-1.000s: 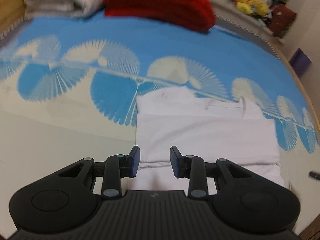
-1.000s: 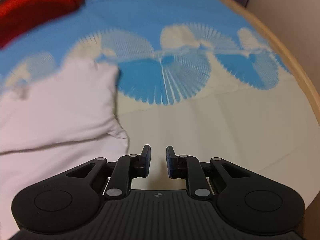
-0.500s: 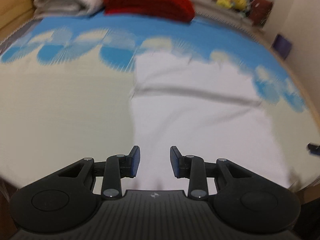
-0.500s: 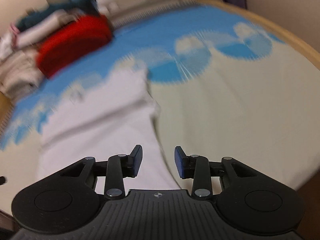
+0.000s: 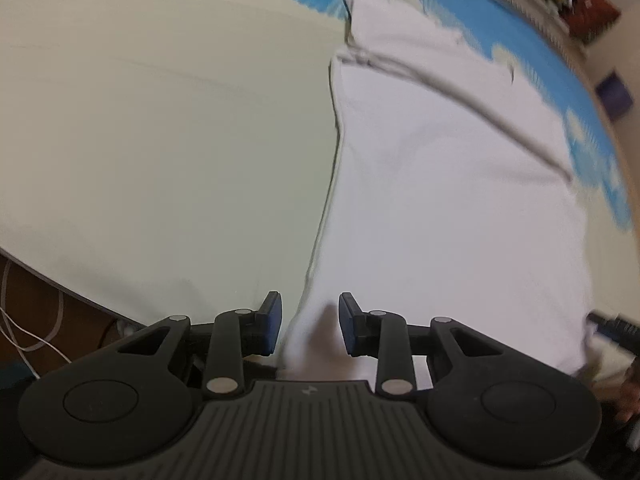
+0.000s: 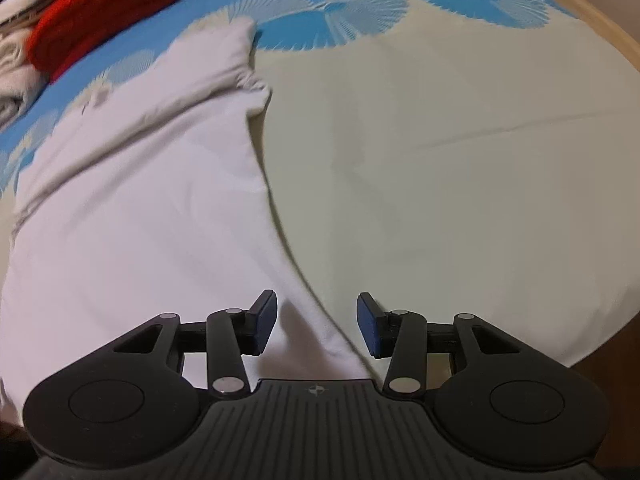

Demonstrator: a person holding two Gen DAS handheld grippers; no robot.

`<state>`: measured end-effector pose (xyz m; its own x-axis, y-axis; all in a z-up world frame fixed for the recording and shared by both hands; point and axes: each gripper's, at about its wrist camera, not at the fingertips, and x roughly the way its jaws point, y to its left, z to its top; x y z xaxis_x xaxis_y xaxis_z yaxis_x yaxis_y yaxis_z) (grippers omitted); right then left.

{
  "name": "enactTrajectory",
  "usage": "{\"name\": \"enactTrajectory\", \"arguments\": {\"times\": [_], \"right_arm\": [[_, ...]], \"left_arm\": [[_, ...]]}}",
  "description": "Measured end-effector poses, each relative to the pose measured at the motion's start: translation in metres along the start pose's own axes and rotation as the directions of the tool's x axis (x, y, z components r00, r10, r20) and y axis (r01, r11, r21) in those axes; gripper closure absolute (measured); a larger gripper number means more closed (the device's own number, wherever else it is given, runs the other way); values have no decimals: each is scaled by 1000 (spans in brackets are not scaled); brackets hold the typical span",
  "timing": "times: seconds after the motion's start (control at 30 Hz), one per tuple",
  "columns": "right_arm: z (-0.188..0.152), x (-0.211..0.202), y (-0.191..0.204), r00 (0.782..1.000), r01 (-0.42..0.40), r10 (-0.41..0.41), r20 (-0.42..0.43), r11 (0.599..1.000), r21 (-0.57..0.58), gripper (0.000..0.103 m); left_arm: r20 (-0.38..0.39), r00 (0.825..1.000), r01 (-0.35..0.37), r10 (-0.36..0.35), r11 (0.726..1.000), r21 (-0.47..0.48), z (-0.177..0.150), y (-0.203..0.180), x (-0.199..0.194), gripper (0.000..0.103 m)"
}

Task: Fold small clothes
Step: 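Grasp the hem with the left gripper while the right gripper grasps the hem beside it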

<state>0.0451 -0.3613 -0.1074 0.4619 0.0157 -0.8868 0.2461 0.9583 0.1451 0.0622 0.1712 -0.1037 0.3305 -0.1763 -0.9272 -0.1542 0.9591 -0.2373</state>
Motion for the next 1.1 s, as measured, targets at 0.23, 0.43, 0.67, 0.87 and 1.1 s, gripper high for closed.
{"name": "enactTrajectory", "arguments": {"times": [0.23,0.43,0.67,0.87,1.1], "right_arm": [[-4,6,4,999,38,-40,-32,997,-66,57],[-10,2,12,998,-6,-2,-64,991,-134,81],[-11,-19,-7,992,-86,90,-84,995,49,99],[-16,-9,-9,990,-15,25,-138,997,73,97],[-19,-7,5,989,-4,1,-150,1000,-17,88]], "left_arm": [[-64,997,-30,31,999,23,-6,2,19,68],[-47,997,-58,66,986,158,-7,-24,25,92],[138,988,-94,76,987,130,-2,-17,-16,100],[-48,996,-65,74,986,151,-6,-18,19,97],[-80,993,-72,82,989,127,-8,-16,24,88]]}}
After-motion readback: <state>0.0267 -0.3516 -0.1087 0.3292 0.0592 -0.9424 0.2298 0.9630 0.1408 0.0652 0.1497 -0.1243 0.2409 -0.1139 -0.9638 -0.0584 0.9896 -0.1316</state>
